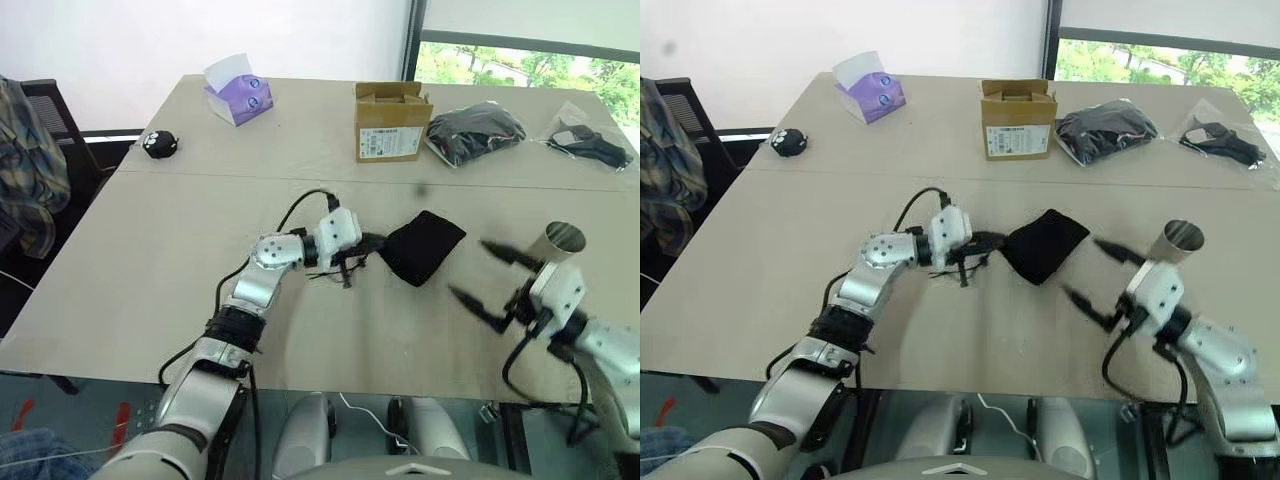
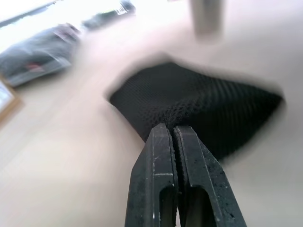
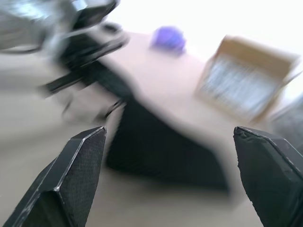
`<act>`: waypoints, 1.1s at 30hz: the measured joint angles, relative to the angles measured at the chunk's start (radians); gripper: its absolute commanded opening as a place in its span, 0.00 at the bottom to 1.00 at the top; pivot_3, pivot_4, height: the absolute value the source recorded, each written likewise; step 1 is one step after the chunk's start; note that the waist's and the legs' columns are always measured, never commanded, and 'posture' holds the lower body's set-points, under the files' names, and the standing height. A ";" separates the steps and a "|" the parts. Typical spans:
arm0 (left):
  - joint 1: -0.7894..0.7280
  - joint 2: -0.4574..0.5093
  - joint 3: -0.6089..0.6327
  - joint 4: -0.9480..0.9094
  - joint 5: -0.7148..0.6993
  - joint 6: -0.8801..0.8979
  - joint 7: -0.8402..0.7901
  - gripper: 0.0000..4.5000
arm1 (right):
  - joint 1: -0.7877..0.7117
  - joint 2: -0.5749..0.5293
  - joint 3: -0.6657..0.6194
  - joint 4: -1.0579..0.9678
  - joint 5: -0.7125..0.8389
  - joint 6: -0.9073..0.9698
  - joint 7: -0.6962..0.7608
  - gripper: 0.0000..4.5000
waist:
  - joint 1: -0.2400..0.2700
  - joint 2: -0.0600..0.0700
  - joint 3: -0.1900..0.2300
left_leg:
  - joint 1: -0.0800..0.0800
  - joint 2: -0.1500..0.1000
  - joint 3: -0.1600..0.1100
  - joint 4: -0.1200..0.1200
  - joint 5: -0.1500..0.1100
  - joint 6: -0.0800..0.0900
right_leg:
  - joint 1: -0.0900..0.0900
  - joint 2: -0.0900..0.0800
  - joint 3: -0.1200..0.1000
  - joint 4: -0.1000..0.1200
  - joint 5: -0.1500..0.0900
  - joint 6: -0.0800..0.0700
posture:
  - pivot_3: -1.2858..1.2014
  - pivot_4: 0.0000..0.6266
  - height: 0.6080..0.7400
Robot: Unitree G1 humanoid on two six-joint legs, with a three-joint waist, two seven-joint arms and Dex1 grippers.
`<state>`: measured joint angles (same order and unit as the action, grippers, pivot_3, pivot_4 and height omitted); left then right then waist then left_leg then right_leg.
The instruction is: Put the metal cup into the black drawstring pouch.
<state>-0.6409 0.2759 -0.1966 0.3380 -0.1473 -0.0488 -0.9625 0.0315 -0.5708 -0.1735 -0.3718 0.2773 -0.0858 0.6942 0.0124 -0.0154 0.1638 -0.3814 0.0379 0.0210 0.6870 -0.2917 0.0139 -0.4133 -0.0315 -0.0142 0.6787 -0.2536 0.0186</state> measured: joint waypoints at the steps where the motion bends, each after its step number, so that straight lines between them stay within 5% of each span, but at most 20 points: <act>1: -0.021 -0.014 0.014 -0.021 -0.013 0.032 0.030 0.01 | -0.039 -0.034 -0.018 0.011 -0.048 0.023 -0.038 0.98 | 0.002 0.000 0.000 | 0.000 0.000 0.000 0.000 0.000 0.000 | 0.000 0.000 0.000 0.000 0.000 0.000 | 0.52 0.24 0.81; 15: -0.079 -0.059 0.152 -0.185 -0.092 0.374 0.304 0.01 | 0.003 -0.162 -0.065 0.180 -0.263 0.217 -0.131 0.98 | -0.002 0.000 0.000 | 0.000 0.000 0.000 -0.002 0.000 0.000 | 0.000 -0.001 0.000 0.000 0.000 0.000 | 0.52 0.24 0.81; 25: -0.079 -0.045 0.158 -0.199 -0.081 0.509 0.421 0.00 | 0.035 -0.203 -0.070 0.191 -0.274 0.278 -0.106 0.00 | -0.001 0.000 0.000 | 0.000 -0.001 0.000 -0.002 0.000 -0.001 | 0.000 -0.001 0.000 0.000 0.000 0.000 | 0.52 0.24 0.81; 33: -0.086 -0.057 0.159 -0.211 -0.094 0.610 0.446 0.00 | -0.045 -0.166 -0.109 0.168 -0.209 0.274 -0.120 0.00 | -0.004 -0.001 0.000 | 0.000 0.000 -0.001 -0.002 0.003 -0.004 | 0.000 -0.001 0.001 0.000 0.000 0.000 | 0.52 0.24 0.81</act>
<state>-0.7271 0.2190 -0.0377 0.1272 -0.2416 0.5617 -0.5163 -0.0130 -0.7364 -0.2829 -0.2034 0.0688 0.1887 0.5745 0.0079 -0.0160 0.1638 -0.3815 0.0374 0.0202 0.6853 -0.2892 0.0095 -0.4133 -0.0326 -0.0137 0.6788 -0.2537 0.0188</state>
